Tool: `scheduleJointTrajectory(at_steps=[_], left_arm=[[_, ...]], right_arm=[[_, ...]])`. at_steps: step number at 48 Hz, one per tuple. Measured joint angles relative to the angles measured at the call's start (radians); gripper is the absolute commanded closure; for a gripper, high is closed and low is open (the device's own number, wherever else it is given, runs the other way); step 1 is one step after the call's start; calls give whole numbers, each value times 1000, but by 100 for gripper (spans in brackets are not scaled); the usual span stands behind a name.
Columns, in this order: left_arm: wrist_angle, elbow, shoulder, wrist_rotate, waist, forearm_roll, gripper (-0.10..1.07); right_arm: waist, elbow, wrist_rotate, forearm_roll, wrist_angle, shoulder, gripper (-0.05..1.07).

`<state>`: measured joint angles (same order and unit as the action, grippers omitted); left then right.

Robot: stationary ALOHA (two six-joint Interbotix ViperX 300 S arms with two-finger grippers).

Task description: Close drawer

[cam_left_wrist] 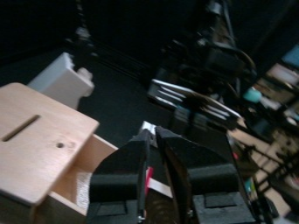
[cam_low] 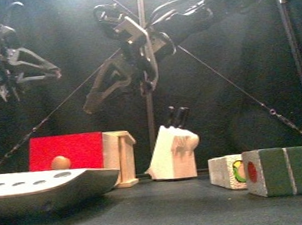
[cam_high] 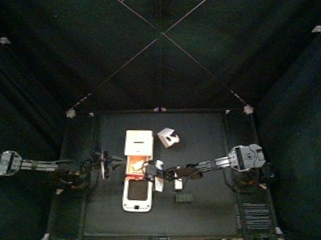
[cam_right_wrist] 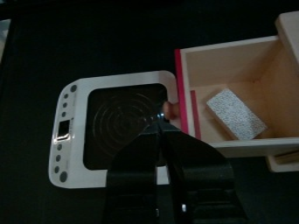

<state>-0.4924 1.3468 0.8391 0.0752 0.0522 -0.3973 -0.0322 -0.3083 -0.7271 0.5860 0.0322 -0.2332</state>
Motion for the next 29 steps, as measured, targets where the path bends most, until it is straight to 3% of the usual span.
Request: scheduleJointTrajectory(at_steps=[13,21,29], left_arm=[[34,-95,-89,-3,230,-164,51],[144,-192,-190,-2,379,-218,51],[241,-313,-334,-3,469,-242,52]], right_arm=[[0,11,-2,71,-9,2,71],[0,35,-8,101,0,2,71],[-2,64,-11,94,9,-18,71]])
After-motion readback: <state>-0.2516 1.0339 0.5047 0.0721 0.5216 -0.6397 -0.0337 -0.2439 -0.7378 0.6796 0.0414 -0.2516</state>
